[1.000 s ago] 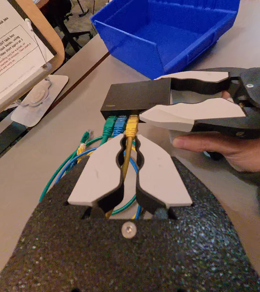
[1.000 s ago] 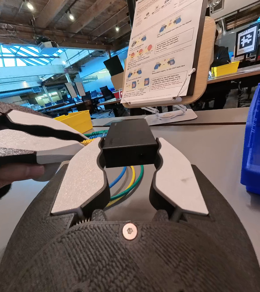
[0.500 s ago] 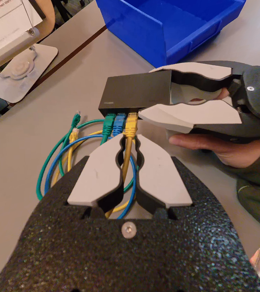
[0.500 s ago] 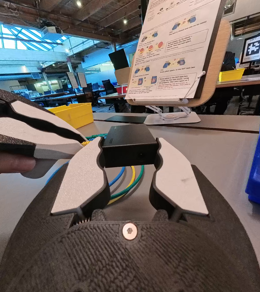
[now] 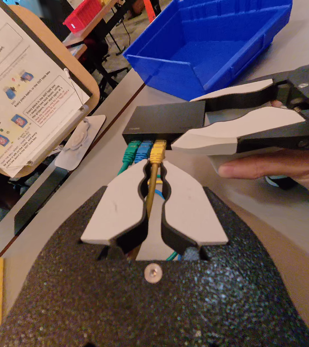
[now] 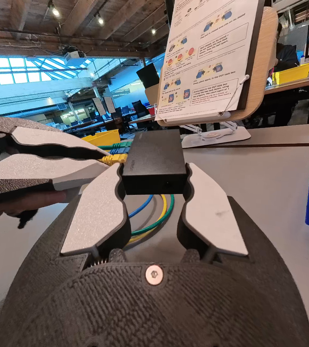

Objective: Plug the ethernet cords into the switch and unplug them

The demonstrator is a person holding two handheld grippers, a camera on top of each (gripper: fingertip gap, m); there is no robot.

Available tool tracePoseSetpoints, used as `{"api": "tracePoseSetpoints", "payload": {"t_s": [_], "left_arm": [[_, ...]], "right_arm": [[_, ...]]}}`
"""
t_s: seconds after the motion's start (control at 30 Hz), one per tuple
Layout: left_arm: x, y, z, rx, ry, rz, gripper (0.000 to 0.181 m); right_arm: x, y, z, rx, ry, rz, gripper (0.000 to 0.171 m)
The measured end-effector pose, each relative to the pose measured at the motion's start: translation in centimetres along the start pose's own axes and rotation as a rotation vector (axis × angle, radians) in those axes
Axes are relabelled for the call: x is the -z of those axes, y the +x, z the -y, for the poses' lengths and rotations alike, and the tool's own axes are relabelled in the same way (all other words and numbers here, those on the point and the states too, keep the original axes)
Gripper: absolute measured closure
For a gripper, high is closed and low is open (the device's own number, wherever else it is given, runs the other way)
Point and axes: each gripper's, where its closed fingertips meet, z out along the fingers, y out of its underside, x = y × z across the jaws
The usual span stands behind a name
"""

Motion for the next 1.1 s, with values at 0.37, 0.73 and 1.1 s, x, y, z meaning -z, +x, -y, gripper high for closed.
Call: {"api": "tracePoseSetpoints", "payload": {"t_s": [0.37, 0.73, 1.1], "left_arm": [[-0.7, 0.5, 0.3, -0.009, 0.111, -0.024, 0.171], [0.3, 1.5, -0.8, 0.130, -0.049, -0.127, 0.161], [0.9, 1.5, -1.2, 0.234, -0.097, -0.139, 0.175]], "right_arm": [[0.2, 1.0, 0.2, -0.062, 0.018, -0.022, 0.110], [0.2, 1.0, 0.2, -0.035, 0.018, -0.048, 0.110], [0.4, 0.9, 0.4, -0.054, 0.033, -0.025, 0.110]]}}
